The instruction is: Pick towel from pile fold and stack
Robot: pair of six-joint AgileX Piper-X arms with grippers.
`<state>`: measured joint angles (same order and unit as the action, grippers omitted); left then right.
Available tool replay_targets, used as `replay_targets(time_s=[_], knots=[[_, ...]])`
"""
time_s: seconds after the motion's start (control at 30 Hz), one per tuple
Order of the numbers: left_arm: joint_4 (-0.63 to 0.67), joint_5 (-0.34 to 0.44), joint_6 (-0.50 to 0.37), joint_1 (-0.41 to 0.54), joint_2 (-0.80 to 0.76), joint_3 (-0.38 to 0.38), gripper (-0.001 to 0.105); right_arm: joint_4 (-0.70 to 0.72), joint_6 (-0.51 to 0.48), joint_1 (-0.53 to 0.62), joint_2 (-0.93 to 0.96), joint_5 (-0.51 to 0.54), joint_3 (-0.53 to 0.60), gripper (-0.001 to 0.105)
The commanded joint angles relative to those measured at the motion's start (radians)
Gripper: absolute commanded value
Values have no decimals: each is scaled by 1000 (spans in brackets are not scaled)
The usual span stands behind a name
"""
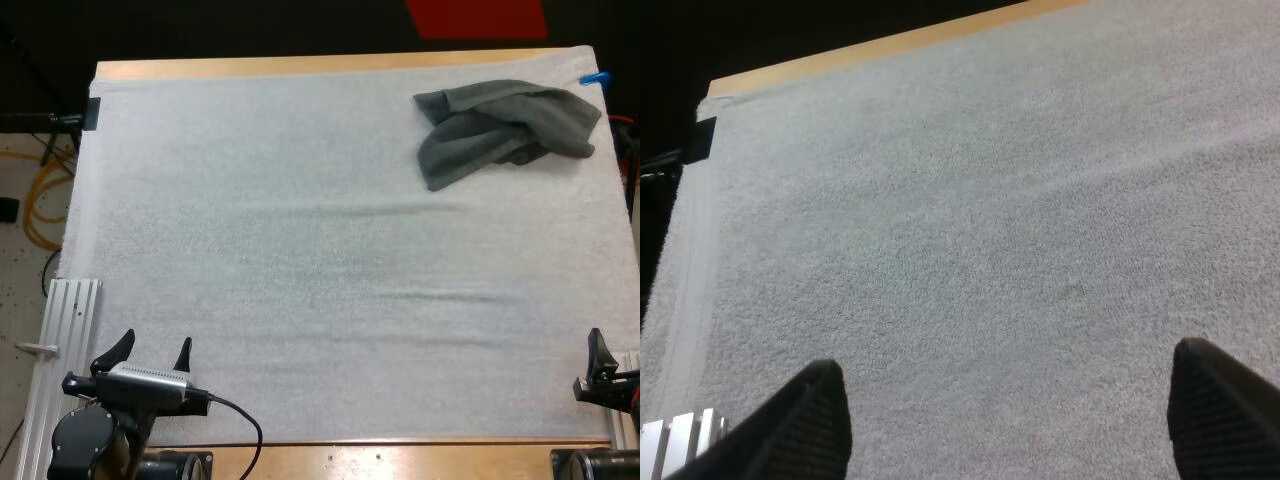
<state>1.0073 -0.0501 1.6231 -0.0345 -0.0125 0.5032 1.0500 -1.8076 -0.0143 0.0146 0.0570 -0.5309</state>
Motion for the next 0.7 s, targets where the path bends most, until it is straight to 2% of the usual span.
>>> replay_targets(time_s=[0.0,0.4,0.5,0.67], knots=[[-8,10,17,0,-139,4,64,-7,1,0,37,7,-2,78],[-12,-25,17,0,-136,4,64,-15,-7,0,33,7,1,78],[-25,-59,32,0,-117,4,64,-35,-7,0,31,7,5,78],[-26,-203,95,0,-6,50,64,15,13,0,-63,-2,-78,78]])
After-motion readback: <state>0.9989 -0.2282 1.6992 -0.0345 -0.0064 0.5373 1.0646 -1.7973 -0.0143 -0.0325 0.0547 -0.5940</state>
